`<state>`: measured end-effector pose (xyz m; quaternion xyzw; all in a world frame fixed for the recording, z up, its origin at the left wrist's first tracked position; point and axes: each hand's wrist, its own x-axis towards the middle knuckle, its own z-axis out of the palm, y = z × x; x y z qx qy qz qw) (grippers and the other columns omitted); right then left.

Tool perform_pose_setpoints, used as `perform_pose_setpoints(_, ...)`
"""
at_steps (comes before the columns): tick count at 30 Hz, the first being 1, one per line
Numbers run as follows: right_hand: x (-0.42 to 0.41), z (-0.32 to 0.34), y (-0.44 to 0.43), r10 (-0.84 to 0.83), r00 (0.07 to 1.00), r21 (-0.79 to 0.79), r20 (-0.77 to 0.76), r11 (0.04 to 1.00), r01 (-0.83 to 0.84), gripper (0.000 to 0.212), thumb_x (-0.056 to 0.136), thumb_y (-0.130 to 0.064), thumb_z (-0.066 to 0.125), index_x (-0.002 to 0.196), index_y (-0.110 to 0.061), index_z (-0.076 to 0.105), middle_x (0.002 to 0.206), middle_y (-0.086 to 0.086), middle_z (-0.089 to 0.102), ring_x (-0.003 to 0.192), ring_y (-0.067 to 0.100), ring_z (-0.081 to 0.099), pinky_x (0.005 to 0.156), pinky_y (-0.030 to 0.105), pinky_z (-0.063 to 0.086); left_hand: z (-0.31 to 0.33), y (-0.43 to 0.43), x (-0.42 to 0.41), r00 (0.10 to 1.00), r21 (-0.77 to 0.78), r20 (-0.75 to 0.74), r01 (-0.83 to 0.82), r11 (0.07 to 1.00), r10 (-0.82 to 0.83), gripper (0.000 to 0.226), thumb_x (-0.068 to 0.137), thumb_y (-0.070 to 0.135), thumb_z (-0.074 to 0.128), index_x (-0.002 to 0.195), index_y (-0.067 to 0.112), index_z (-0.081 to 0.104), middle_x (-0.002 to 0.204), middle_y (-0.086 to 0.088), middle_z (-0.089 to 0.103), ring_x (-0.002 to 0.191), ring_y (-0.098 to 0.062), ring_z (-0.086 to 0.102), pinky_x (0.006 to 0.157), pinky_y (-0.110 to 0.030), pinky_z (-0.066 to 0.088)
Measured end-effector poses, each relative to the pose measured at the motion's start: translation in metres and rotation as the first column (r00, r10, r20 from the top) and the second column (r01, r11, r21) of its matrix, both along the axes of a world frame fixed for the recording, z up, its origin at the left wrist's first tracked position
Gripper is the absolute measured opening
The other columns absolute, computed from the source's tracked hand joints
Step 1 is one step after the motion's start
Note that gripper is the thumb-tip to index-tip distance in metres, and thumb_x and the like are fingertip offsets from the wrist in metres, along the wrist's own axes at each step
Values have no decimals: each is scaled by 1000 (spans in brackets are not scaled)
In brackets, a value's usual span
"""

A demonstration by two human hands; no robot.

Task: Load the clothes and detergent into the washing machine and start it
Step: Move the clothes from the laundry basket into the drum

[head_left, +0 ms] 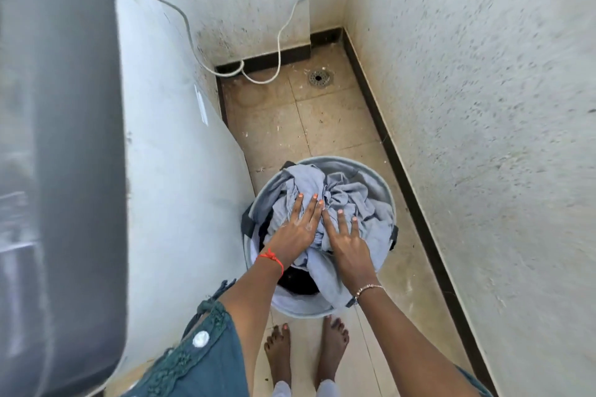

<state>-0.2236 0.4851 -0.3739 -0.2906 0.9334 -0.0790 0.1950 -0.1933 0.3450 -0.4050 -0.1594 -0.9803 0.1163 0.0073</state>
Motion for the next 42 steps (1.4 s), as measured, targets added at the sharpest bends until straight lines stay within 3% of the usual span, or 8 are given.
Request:
perform_pose_setpoints(5, 6, 69, -5, 36, 998, -27, -42, 999, -38, 94, 48, -11, 89, 129, -13, 40, 108, 24, 67, 90, 49, 65, 36, 38, 52, 83, -1, 9, 995, -79, -33, -93, 993, 91, 58, 70, -7, 31, 112, 8, 68, 117, -7, 67, 112, -23, 62, 95, -41, 48)
perform_pose_setpoints(10, 2, 136, -12, 70, 988, -24, -140, 997, -74, 78, 55, -5, 85, 128, -9, 56, 112, 28, 64, 93, 54, 62, 39, 44, 53, 154, -9, 11, 987, -156, -130, -113, 981, 93, 54, 76, -3, 36, 122, 9, 61, 126, -6, 63, 120, -22, 57, 100, -39, 47)
perform_pose_setpoints(16, -5, 228, -25, 164, 957, -1, -238, 986, -169, 62, 97, -5, 30, 149, -20, 0, 154, 22, 13, 139, 48, 17, 94, 48, 45, 248, -21, 11, 953, -246, -265, -213, 946, 145, 63, 77, -5, 23, 125, 13, 59, 128, -3, 61, 122, -19, 55, 100, -36, 47)
perform_pose_setpoints(21, -7, 301, -52, 153, 903, -138, -402, 965, -225, 59, 94, -2, 36, 148, -13, 15, 145, 30, 32, 130, 53, 33, 87, 49, 49, 329, -48, 14, 911, -310, -388, -273, 911, 141, 59, 79, -5, 25, 126, 8, 58, 128, -6, 61, 123, -21, 55, 102, -36, 45)
perform_pose_setpoints(25, -13, 357, -86, 175, 785, -177, -595, 924, -340, 53, 79, -1, 53, 132, -5, 50, 106, 30, 64, 89, 52, 63, 50, 41, 55, 393, -78, 22, 829, -287, -518, -403, 869, 213, 64, 88, -12, 11, 123, 8, 61, 126, -6, 62, 121, -19, 56, 100, -32, 47)
perform_pose_setpoints(28, -11, 397, -113, 217, 715, -141, -664, 903, -405, 51, 83, -8, 47, 135, -7, 43, 108, 29, 63, 92, 50, 63, 56, 41, 56, 431, -101, 35, 790, -291, -573, -444, 848, 217, 57, 86, -7, 21, 124, 10, 60, 127, -4, 62, 122, -18, 56, 100, -31, 47)
perform_pose_setpoints(32, 0, 432, -149, 298, 674, -104, -676, 867, -488, 64, 94, -8, 43, 148, -13, 10, 136, 32, 42, 123, 53, 42, 88, 56, 49, 468, -131, 59, 761, -297, -604, -489, 820, 235, 57, 80, -5, 28, 127, 9, 57, 130, -5, 59, 124, -19, 53, 104, -34, 44)
perform_pose_setpoints(42, 89, 471, -246, 281, 626, -169, -727, 811, -560, 60, 89, 0, 46, 146, -11, 27, 132, 33, 46, 116, 56, 46, 74, 53, 52, 504, -228, 152, 710, -310, -659, -558, 770, 249, 54, 83, -5, 28, 132, 3, 49, 134, -7, 56, 128, -20, 49, 107, -35, 41)
